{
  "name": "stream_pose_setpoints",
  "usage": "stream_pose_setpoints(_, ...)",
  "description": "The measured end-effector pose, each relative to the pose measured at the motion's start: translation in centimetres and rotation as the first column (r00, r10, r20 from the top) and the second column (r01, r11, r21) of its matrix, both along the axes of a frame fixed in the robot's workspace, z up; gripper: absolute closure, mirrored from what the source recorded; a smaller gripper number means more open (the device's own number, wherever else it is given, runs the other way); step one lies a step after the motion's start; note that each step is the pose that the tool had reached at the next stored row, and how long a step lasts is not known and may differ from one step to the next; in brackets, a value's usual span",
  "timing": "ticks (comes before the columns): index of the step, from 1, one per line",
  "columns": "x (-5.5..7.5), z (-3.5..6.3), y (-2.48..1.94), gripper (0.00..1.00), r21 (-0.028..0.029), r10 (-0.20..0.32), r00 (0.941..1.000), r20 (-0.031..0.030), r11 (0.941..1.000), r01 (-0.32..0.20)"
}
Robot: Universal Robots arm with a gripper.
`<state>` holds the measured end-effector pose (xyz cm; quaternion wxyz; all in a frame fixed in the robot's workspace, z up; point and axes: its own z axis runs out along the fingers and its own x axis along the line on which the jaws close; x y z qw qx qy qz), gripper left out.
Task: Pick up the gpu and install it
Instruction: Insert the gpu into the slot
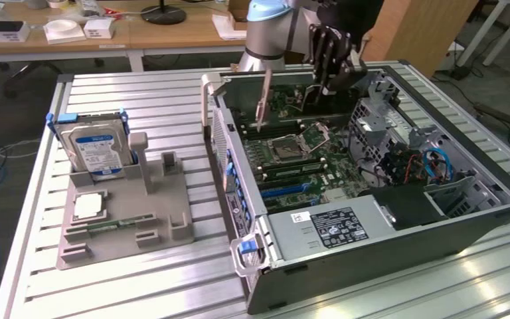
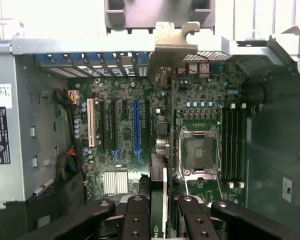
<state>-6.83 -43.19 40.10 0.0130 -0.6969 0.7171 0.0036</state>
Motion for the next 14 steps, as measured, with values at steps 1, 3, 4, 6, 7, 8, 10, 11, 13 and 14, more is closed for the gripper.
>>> stream_pose_setpoints(1,0.0,-0.03,0.00,0.74,0.0000,0.015,0.9999,0.0000,0.9999,-0.015)
stream_pose_setpoints(3,0.1,-0.10,0.00,0.74,-0.0001,0.044,0.9990,0.0000,0.9990,-0.044)
stream_pose_setpoints(4,0.2,-0.15,0.00,0.74,0.0000,0.053,0.9986,0.0000,0.9986,-0.053)
stream_pose_setpoints(6,0.5,-0.29,0.00,0.74,0.0001,0.058,0.9983,0.0000,0.9983,-0.058)
stream_pose_setpoints(7,0.8,-0.35,0.00,0.74,0.0000,0.060,0.9982,0.0000,0.9982,-0.060)
stream_pose_setpoints(8,1.1,-0.41,0.00,0.74,0.0000,0.062,0.9981,0.0000,0.9981,-0.062)
stream_pose_setpoints(10,1.7,-0.53,0.00,0.74,0.0000,0.068,0.9977,0.0000,0.9977,-0.068)
stream_pose_setpoints(11,2.0,-0.60,0.00,0.74,0.0001,0.071,0.9975,0.0001,0.9975,-0.071)
stream_pose_setpoints(13,2.2,-0.77,-0.01,0.74,0.0000,0.075,0.9972,0.0001,0.9972,-0.075)
stream_pose_setpoints(14,2.2,-0.90,0.00,0.74,0.0000,0.077,0.9971,0.0000,0.9971,-0.077)
